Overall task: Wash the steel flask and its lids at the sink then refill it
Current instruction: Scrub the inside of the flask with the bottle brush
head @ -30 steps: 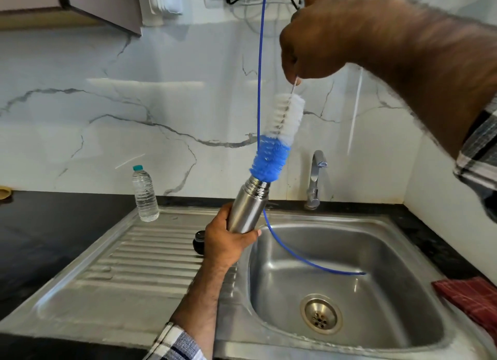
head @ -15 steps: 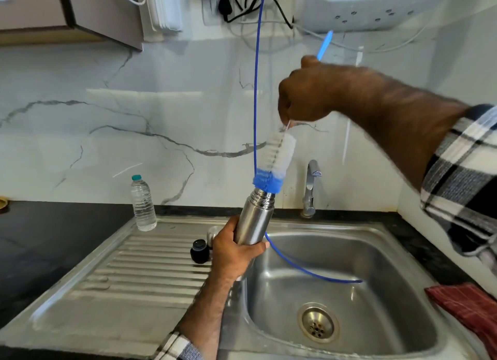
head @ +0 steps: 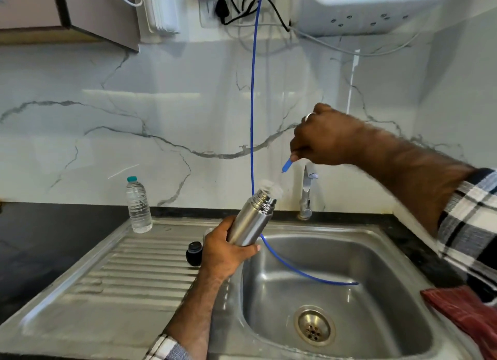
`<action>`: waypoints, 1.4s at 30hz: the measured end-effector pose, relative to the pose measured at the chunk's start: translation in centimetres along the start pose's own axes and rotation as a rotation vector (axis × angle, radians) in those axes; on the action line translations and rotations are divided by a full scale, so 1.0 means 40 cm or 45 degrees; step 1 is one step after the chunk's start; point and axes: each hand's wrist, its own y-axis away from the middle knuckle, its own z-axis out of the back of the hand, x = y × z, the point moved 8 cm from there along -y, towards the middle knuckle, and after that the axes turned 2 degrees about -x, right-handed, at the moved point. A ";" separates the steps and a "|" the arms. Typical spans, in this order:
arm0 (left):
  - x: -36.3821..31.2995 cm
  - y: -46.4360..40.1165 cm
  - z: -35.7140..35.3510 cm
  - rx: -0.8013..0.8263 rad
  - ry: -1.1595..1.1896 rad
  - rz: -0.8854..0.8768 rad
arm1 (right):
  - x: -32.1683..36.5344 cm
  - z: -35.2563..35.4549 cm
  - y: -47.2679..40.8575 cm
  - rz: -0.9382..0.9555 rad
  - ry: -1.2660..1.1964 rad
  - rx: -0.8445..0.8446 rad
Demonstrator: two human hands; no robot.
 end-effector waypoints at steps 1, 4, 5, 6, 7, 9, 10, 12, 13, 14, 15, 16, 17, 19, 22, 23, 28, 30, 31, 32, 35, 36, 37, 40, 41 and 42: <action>0.003 0.004 0.000 0.004 -0.017 0.000 | 0.008 -0.012 0.010 -0.020 -0.048 -0.028; 0.000 0.018 -0.009 0.052 -0.114 -0.034 | 0.094 -0.092 0.033 -0.041 -0.213 0.055; -0.002 0.026 -0.008 0.060 -0.144 -0.049 | 0.123 -0.117 0.044 -0.060 -0.247 0.082; -0.003 0.027 -0.003 0.061 -0.183 -0.062 | 0.136 -0.137 0.060 -0.112 -0.295 0.116; -0.003 0.025 0.002 0.058 -0.218 -0.074 | 0.135 -0.160 0.080 -0.183 -0.349 0.169; -0.007 0.018 0.017 0.043 -0.316 -0.119 | 0.132 -0.217 0.115 -0.298 -0.460 0.346; -0.017 0.016 0.019 0.047 -0.386 -0.155 | 0.143 -0.247 0.129 -0.293 -0.542 0.491; -0.037 0.018 0.003 0.096 -0.555 -0.242 | 0.174 -0.305 0.163 -0.265 -0.714 0.846; -0.044 0.021 -0.009 0.126 -0.607 -0.263 | 0.181 -0.327 0.185 -0.312 -0.794 0.946; -0.042 0.023 -0.014 0.154 -0.622 -0.248 | 0.177 -0.338 0.198 -0.406 -0.823 0.915; -0.040 0.024 -0.013 0.178 -0.613 -0.217 | 0.165 -0.339 0.203 -0.482 -0.795 0.772; -0.032 0.021 -0.015 0.207 -0.585 -0.174 | 0.154 -0.330 0.211 -0.502 -0.707 0.520; -0.025 0.017 -0.013 0.230 -0.548 -0.133 | 0.156 -0.310 0.218 -0.459 -0.560 0.227; -0.010 0.015 -0.009 0.264 -0.490 -0.072 | 0.204 -0.270 0.258 -0.253 -0.307 -0.282; -0.003 0.017 -0.012 0.312 -0.498 -0.080 | 0.234 -0.287 0.313 -0.188 -0.281 -0.563; 0.001 0.017 -0.009 0.319 -0.527 -0.100 | 0.241 -0.303 0.318 -0.187 -0.318 -0.523; 0.000 0.020 -0.004 0.375 -0.714 -0.184 | 0.272 -0.379 0.316 -0.356 -0.679 -0.038; -0.015 0.020 -0.011 0.360 -0.794 -0.255 | 0.262 -0.429 0.319 -0.528 -1.009 0.283; -0.017 0.018 -0.012 0.342 -0.825 -0.282 | 0.263 -0.445 0.319 -0.590 -1.109 0.383; -0.020 0.013 -0.009 0.317 -0.830 -0.292 | 0.256 -0.443 0.314 -0.635 -1.118 0.375; -0.013 0.005 0.005 0.252 -0.752 -0.234 | 0.219 -0.387 0.318 -0.677 -0.745 -0.220; -0.009 0.006 0.007 0.253 -0.697 -0.193 | 0.216 -0.359 0.327 -0.652 -0.583 -0.402; -0.006 0.005 0.006 0.267 -0.651 -0.162 | 0.212 -0.341 0.337 -0.623 -0.462 -0.524; -0.009 0.016 0.004 0.282 -0.624 -0.162 | 0.211 -0.319 0.360 -0.537 -0.401 -0.652; -0.012 0.019 0.006 0.280 -0.644 -0.177 | 0.219 -0.321 0.367 -0.517 -0.410 -0.639; -0.015 0.020 0.008 0.282 -0.677 -0.189 | 0.228 -0.325 0.372 -0.519 -0.402 -0.602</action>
